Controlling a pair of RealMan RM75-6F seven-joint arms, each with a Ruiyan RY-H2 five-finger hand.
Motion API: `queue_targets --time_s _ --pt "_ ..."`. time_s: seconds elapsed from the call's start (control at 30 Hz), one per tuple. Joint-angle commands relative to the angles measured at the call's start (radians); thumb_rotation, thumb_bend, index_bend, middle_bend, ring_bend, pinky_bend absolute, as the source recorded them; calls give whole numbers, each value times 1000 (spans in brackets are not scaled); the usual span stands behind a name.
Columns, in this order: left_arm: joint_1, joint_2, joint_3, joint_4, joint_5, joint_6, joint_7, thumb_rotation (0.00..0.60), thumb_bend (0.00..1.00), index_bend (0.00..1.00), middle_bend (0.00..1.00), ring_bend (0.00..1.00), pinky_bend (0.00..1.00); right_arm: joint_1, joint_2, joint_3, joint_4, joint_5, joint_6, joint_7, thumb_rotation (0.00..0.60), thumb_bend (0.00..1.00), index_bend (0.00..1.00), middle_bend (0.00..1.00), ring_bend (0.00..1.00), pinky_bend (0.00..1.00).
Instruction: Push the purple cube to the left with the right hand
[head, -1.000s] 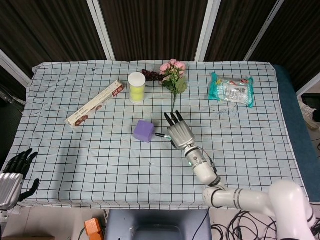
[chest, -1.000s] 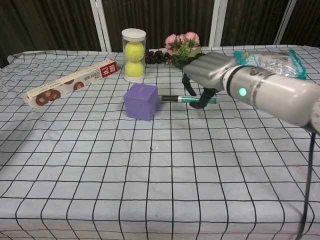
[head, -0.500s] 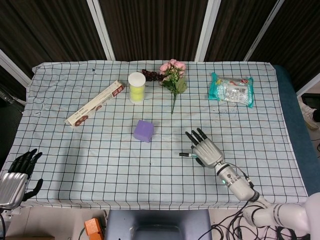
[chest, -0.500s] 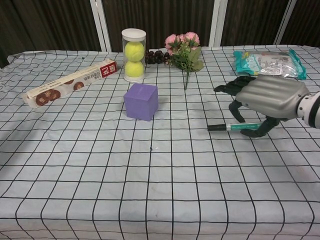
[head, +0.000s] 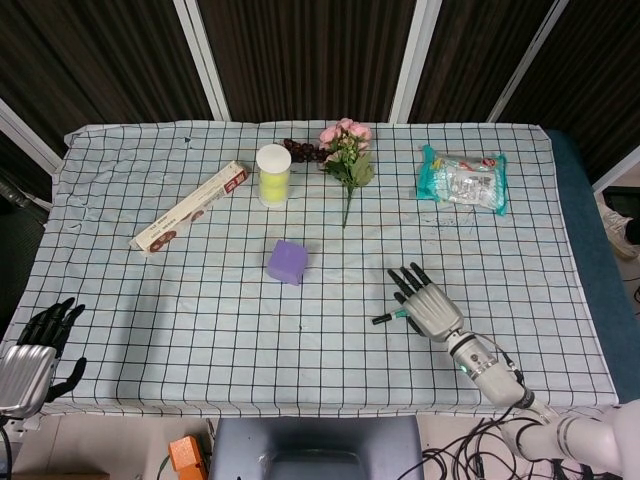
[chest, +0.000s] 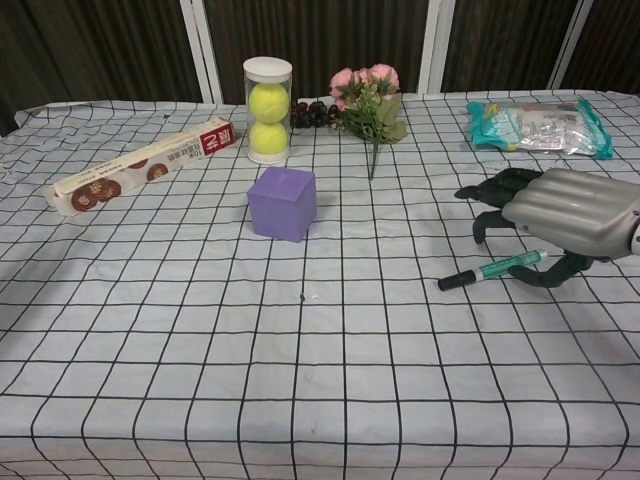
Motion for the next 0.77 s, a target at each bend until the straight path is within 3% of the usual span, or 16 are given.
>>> queue_targets --time_s 0.03,0.17,0.23,0.3,0.37,0.43,0.57,0.77 --pt "4 1 0 0 3 10 -3 600 426 0 0 0 120 -51 63 -6 -81 -37 92 15 600 550 398 44 0 0" --pt "16 3 0 1 10 35 -6 600 425 0 0 0 120 -182 186 -55 -252 -74 275 17 600 527 217 1 0 0" --pt "21 2 1 3 14 46 -5 600 425 0 0 0 120 -285 258 -111 -347 -75 378 8 600 494 106 0 0 0" --pt "23 0 3 4 20 50 1 600 425 0 0 0 120 -385 293 -160 -367 -95 480 34 600 474 32 0 0 0" --pt "20 0 9 7 33 45 3 600 425 0 0 0 120 -453 293 -178 -334 -112 549 109 600 466 20 0 0 0" --pt "11 2 17 10 49 32 -15 600 425 0 0 0 120 -492 285 -170 -302 -110 579 183 600 461 23 0 0 0" --pt "7 -2 15 10 49 27 -10 600 425 0 0 0 120 -512 280 -130 -260 -153 622 196 600 459 5 0 0 0" --pt "11 -10 15 6 50 34 8 600 426 0 0 0 120 -526 292 -106 -249 -166 600 235 600 459 0 0 0 0"
